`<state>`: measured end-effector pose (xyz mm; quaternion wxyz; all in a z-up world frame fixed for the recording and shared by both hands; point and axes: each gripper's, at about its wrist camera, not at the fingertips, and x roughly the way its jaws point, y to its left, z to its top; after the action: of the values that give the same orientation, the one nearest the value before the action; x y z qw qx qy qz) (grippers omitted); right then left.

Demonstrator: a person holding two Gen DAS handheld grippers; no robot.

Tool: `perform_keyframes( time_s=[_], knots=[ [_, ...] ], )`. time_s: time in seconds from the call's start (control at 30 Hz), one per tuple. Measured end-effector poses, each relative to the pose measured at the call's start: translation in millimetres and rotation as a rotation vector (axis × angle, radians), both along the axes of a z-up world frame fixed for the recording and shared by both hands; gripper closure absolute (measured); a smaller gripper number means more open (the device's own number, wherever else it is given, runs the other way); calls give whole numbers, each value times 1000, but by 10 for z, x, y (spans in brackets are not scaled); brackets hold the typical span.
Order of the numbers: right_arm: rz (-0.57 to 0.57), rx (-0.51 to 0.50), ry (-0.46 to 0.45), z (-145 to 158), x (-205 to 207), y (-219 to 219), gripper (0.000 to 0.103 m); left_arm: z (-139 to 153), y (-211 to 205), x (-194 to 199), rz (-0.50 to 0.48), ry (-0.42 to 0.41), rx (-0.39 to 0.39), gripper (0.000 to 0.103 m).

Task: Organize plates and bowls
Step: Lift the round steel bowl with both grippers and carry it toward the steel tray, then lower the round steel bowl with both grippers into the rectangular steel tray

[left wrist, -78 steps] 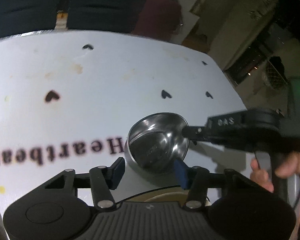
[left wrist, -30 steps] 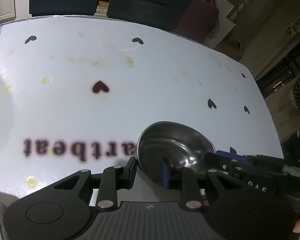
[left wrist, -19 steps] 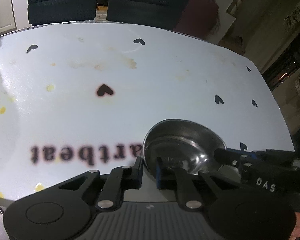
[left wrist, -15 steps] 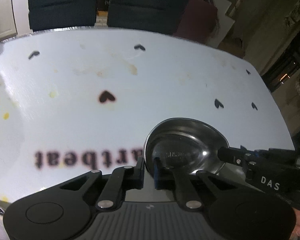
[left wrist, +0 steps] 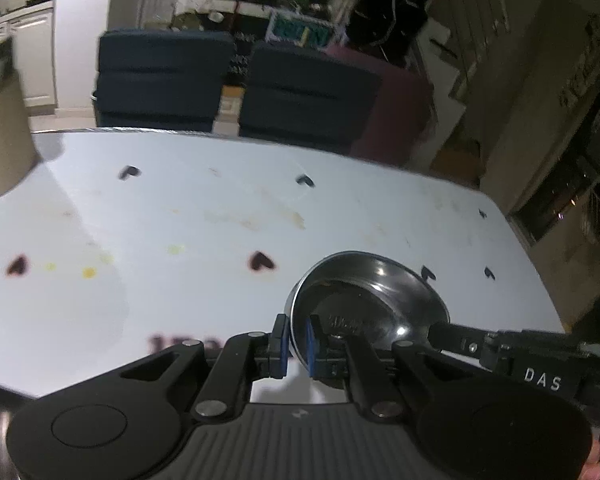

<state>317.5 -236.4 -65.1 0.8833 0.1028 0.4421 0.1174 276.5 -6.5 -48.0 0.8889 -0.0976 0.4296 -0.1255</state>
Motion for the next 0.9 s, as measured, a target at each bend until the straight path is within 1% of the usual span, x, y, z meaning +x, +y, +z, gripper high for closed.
perform_keyframes(
  time_s=[0.23, 0.37, 0.63, 0.7, 0.77, 0.83, 0.9],
  knots=[
    [53, 59, -20, 117, -146, 359, 92, 195, 469, -294, 72, -45, 15, 94],
    [99, 91, -19, 139, -227, 613, 92, 207, 738, -446, 108, -43, 28, 94],
    [198, 109, 1, 90, -274, 1124, 92, 226, 1281, -731, 185, -43, 46, 94],
    [214, 115, 13, 65, -271, 1244, 92, 225, 1373, -782, 202, -42, 57, 94],
    [231, 128, 37, 26, -264, 1353, 91, 193, 1454, -824, 214, -41, 85, 94],
    [246, 139, 77, -27, -269, 1457, 91, 136, 1532, -853, 224, -31, 112, 94],
    [263, 145, 125, -108, -261, 1577, 91, 86, 1609, -872, 232, -19, 123, 94]
  ],
)
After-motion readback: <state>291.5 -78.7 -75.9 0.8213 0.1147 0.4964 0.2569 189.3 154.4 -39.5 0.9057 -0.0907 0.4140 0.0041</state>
